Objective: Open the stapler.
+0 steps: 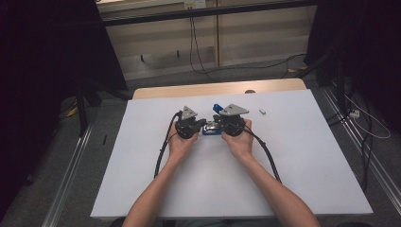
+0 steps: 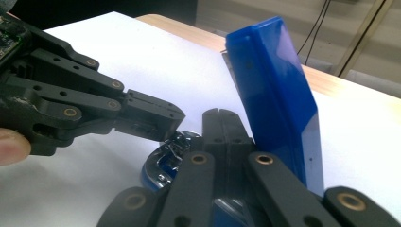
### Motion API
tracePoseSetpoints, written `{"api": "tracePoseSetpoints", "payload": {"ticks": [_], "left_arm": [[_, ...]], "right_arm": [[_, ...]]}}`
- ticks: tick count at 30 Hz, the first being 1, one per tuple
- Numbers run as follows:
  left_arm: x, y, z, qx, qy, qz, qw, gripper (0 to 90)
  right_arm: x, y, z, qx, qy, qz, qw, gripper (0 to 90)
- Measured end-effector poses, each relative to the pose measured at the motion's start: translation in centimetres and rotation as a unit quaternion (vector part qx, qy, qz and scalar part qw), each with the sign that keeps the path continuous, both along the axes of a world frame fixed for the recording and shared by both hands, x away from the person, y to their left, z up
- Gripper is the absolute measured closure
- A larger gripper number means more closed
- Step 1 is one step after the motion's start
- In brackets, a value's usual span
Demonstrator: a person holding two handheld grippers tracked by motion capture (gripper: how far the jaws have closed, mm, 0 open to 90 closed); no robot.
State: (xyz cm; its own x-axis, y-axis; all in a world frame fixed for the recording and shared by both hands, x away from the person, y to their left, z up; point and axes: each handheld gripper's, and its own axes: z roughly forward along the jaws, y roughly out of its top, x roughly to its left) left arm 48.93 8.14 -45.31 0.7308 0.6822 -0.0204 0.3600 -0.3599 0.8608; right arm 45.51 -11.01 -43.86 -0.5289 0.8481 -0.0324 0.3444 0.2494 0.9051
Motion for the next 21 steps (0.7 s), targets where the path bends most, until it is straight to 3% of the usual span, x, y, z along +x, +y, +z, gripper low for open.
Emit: {"api": "tracePoseSetpoints", "payload": {"ticks": [21], "left_arm": [[-0.02,0.13,-0.06,0.000,-0.006,-0.002,1.0000,90.0]], "right_arm": [[-0.15,-0.69,0.32,0.011,-0.009,-0.021,0.9997,90.0]]}}
